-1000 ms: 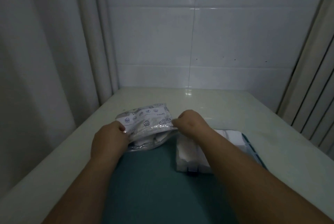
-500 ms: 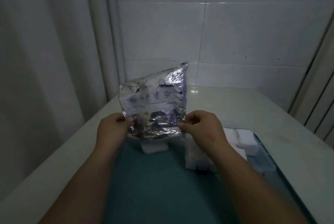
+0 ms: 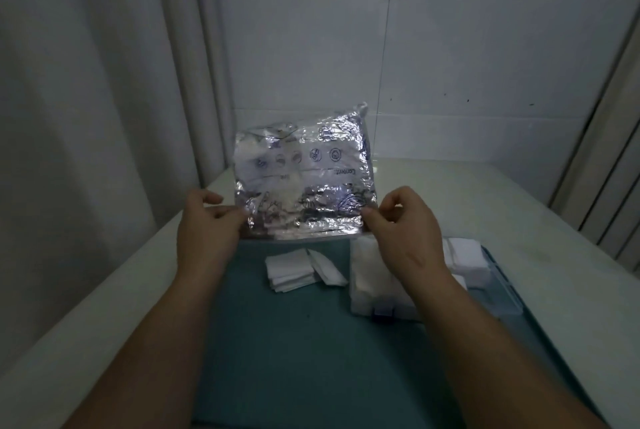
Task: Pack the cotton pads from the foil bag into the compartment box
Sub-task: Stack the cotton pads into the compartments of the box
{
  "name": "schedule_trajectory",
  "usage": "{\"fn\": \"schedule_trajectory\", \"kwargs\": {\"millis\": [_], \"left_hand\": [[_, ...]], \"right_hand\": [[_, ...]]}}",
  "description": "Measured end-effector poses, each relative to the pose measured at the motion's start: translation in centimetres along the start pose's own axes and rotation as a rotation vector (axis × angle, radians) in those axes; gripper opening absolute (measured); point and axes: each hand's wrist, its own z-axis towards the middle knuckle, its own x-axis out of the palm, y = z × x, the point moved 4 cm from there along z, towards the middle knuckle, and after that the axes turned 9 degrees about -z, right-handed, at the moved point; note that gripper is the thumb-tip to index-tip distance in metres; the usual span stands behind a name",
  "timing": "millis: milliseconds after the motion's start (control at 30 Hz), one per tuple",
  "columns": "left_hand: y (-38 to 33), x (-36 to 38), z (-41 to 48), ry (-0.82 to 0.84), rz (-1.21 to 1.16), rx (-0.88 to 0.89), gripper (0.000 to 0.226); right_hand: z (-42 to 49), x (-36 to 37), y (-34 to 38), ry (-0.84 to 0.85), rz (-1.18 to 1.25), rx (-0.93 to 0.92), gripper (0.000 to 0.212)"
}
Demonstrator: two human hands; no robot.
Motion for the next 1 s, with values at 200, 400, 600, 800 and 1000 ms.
{"fn": "schedule_trajectory", "kwargs": {"millis": [200, 400, 600, 800, 1000], "left_hand": [[0.9, 0.7, 0.1, 0.088, 0.222, 0.025, 0.006], [2.0, 0.8, 0.4, 0.095, 0.054, -0.031, 0.025], [2.3, 0.7, 0.8, 0.080, 0.078, -0.053, 0.027], [3.0, 0.8, 0.7, 0.074, 0.080, -0.114, 0.024], [3.8, 1.0, 0.9, 0.118, 0.232, -0.162, 0.028]], "right_hand": [[0.1, 0.9, -0.4, 0.097, 0.020, 0.007, 0.004], [0.0, 1.6, -0.3, 0.208, -0.117, -0.029, 0.027], [-0.1, 1.6, -0.5, 0.235, -0.171, -0.019, 0.037], [-0.1, 1.1, -0.6, 0.164, -0.175, -0.017, 0.027], [-0.2, 0.9, -0.5, 0.171, -0.191, -0.021, 0.025]]}}
